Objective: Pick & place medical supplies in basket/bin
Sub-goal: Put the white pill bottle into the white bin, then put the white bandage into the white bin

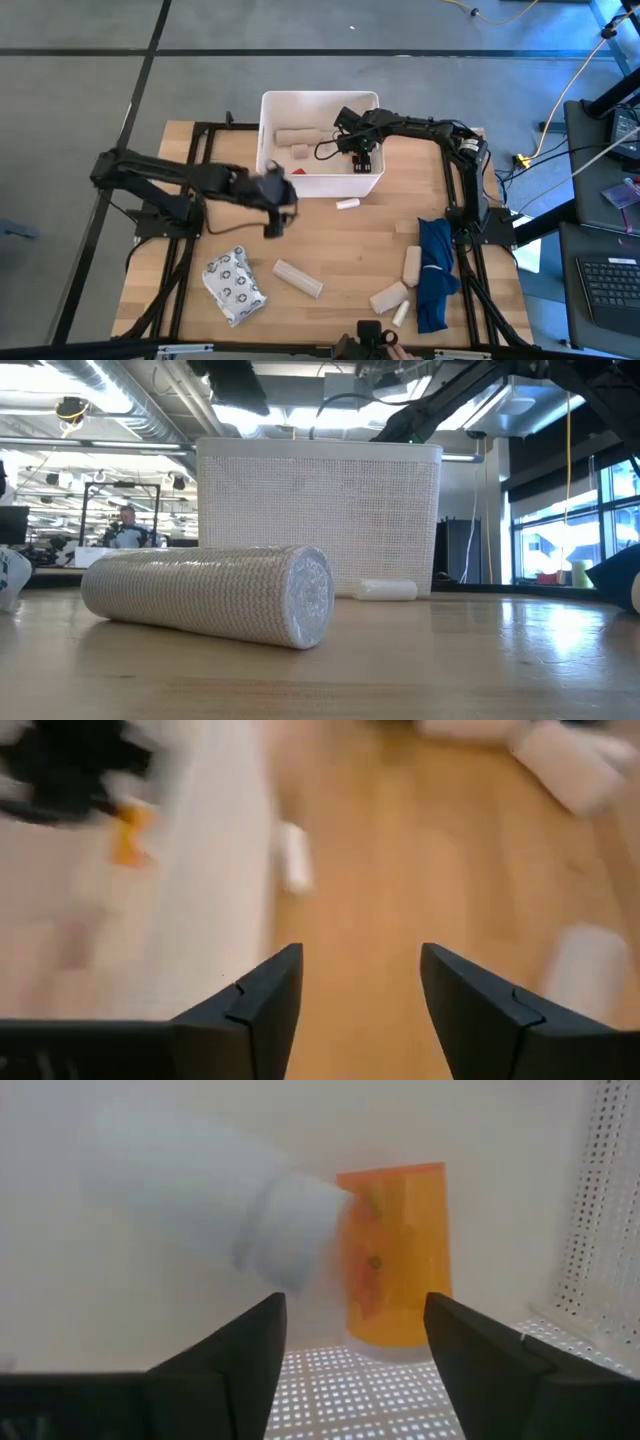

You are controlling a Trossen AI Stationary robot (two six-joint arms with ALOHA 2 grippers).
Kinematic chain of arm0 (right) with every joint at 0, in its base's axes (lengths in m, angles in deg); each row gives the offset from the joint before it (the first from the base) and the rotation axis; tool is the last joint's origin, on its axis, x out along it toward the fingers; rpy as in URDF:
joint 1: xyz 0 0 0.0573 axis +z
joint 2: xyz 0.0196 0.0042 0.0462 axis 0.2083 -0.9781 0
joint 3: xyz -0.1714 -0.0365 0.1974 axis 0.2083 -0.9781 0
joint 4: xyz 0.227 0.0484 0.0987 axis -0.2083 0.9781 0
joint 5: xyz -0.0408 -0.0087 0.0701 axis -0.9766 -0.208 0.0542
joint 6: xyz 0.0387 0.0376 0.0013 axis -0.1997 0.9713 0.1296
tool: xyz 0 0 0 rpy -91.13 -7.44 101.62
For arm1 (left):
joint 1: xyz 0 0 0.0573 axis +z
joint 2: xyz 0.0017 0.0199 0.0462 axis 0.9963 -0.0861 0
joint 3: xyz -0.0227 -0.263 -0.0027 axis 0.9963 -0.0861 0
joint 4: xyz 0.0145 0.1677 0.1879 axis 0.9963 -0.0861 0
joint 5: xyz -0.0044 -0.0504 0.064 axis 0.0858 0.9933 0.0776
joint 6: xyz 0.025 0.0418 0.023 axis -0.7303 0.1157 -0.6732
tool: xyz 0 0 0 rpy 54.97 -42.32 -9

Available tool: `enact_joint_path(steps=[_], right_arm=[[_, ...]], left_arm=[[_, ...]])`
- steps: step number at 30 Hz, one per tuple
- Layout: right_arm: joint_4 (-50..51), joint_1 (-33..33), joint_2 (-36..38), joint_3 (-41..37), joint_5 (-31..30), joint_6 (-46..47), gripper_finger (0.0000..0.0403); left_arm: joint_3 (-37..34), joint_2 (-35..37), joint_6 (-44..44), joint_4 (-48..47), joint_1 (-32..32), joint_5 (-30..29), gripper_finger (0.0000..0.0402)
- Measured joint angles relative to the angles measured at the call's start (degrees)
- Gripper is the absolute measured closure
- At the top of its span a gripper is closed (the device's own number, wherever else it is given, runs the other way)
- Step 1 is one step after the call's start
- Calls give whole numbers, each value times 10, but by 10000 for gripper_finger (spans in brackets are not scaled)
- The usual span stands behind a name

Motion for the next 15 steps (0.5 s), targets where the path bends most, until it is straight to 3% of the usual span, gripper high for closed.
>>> enact_joint_path(steps=[7, 15], right_arm=[[3, 0, 0, 0, 0, 11, 141], [46, 0, -2, 7, -58, 67, 124]], left_arm=[[0, -85, 28, 2, -68, 51, 217], [0, -164, 31, 9, -148, 53, 211]])
